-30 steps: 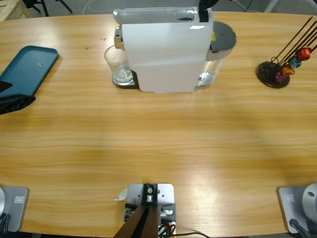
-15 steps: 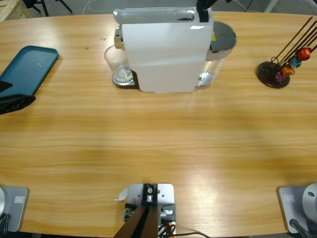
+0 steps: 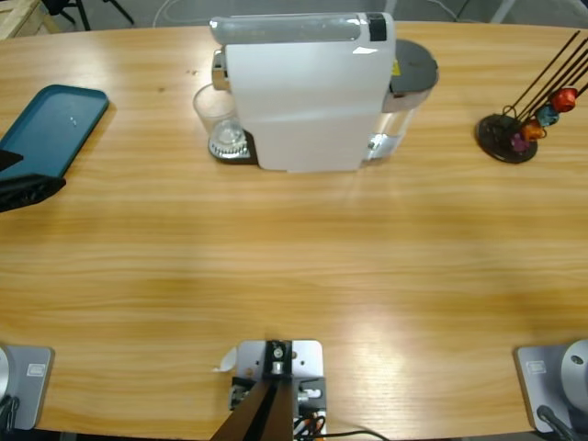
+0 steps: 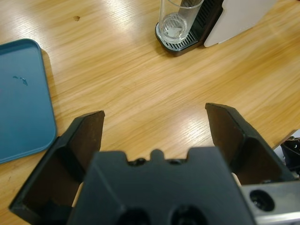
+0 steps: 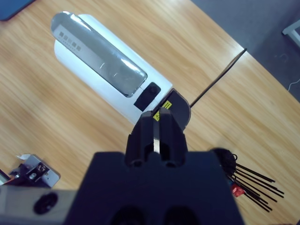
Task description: Pour coffee
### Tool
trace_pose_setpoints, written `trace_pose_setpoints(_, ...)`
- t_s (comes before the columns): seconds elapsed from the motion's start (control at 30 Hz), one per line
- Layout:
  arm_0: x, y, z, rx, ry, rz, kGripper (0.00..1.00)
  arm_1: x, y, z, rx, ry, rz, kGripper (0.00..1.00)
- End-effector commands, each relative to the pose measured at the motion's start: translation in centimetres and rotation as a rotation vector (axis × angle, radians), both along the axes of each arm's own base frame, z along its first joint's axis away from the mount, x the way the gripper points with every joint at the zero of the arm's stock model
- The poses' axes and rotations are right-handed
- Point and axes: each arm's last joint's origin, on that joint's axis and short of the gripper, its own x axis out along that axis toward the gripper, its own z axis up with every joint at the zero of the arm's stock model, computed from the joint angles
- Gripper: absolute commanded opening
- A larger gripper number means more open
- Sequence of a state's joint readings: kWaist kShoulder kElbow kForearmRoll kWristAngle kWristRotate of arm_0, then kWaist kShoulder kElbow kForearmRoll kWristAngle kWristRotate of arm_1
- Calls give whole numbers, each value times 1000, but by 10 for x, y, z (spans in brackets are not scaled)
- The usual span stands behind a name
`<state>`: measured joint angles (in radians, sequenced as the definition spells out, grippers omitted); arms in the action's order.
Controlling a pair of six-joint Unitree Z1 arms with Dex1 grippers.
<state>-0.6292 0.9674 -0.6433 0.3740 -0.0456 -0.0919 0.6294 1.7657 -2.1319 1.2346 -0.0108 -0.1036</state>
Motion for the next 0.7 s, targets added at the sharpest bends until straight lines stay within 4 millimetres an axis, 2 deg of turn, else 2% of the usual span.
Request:
trace_pose_setpoints(0.03, -5, 4, -8, 5, 0, -1, 954, -6, 1, -4, -15, 36, 17, 818)
trace_pose_setpoints(0.07, -5, 4, -8, 5, -1, -1, 959, -7, 1, -3, -12, 38, 20, 979)
trace_pose_setpoints(0.1, -6, 5, -8, 3, -4, -1, 973, -9, 1, -3, -5, 43, 29, 1000)
trace_pose_setpoints(0.37, -9, 7, -7, -8, -22, -2, 996, -15, -2, -10, -5, 82, 49, 1000)
trace_pose_setpoints(0.7, -7, 6, -9, -2, -15, -3, 991, -16, -3, -6, -12, 56, 53, 1000)
